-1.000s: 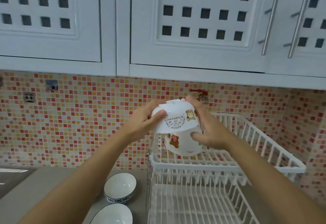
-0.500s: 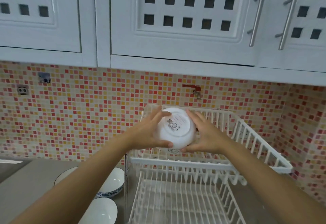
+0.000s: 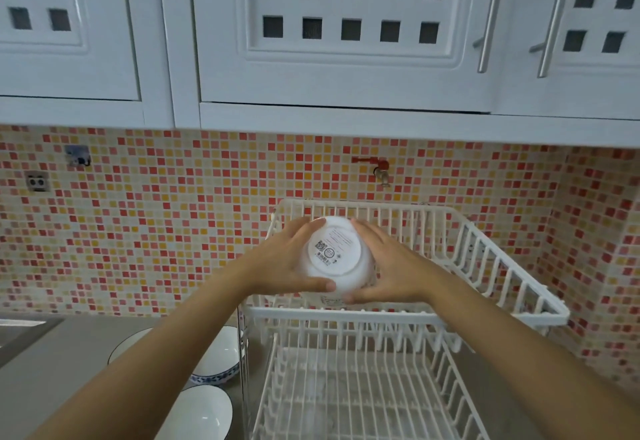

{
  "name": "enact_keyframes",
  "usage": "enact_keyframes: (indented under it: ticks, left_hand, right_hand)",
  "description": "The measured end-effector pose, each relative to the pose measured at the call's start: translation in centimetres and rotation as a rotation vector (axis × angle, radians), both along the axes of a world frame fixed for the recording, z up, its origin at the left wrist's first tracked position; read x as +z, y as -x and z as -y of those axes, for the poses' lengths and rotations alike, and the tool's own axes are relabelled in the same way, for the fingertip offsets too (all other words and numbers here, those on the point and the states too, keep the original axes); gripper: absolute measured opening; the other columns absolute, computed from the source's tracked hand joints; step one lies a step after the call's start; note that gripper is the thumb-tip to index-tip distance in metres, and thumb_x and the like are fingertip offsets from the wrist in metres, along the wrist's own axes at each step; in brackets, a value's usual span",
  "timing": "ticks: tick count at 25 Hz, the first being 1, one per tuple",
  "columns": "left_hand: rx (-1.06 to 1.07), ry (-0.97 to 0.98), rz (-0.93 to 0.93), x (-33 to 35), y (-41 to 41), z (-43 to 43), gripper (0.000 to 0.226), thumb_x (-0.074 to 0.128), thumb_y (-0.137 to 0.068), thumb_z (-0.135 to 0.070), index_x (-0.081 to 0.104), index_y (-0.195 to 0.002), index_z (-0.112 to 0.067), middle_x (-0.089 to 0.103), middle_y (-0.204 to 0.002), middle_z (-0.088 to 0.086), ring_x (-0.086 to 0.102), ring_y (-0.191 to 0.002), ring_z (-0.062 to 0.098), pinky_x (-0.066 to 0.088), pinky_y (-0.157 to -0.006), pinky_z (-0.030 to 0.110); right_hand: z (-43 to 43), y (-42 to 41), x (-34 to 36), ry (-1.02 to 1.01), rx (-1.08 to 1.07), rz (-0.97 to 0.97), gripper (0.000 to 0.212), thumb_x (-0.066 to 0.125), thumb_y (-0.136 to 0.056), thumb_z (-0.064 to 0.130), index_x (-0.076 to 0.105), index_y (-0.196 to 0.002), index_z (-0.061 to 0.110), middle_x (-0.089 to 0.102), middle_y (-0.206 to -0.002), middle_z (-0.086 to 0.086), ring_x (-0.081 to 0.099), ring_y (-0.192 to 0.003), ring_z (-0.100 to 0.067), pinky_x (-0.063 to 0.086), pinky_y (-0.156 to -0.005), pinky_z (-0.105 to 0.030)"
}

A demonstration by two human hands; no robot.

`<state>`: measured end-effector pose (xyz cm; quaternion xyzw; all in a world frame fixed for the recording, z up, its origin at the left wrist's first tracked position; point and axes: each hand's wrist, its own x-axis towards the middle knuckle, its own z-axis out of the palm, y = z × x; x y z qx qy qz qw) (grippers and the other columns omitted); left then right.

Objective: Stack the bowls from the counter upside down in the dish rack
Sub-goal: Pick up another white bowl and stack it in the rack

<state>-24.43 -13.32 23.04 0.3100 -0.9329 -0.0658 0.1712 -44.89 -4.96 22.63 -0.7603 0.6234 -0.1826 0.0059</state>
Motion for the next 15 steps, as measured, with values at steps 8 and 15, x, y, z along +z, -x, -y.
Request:
enact_keyframes:
  ticks: [8, 15]
  left_hand:
    - [0.031, -0.026, 0.015, 0.5, 0.0, -0.6, 0.101, 0.051, -0.079, -0.065, -0.009, -0.150, -0.027, -0.010, -0.160, -0.003, -0.001, -0.148, 0.020, 0.012, -0.117, 0.048]
    - [0.097, -0.021, -0.403, 2.2, -4.5, 0.8, 0.060, 0.016, -0.099, -0.047, 0.003, -0.151, -0.022, 0.003, -0.160, -0.005, 0.005, -0.147, 0.013, 0.005, -0.112, 0.028]
  right_hand:
    - [0.0, -0.5, 0.4, -0.041, -0.028, 0.030, 0.116, 0.065, -0.067, 0.068, -0.008, -0.148, 0.030, -0.003, -0.156, 0.019, 0.005, -0.142, -0.002, 0.018, -0.117, -0.038]
    - [0.3, -4.7, 2.1, 0.260, -0.112, 0.173, 0.078, 0.033, -0.090, 0.059, 0.002, -0.151, 0.020, 0.001, -0.160, 0.005, 0.003, -0.146, -0.010, 0.009, -0.117, -0.036]
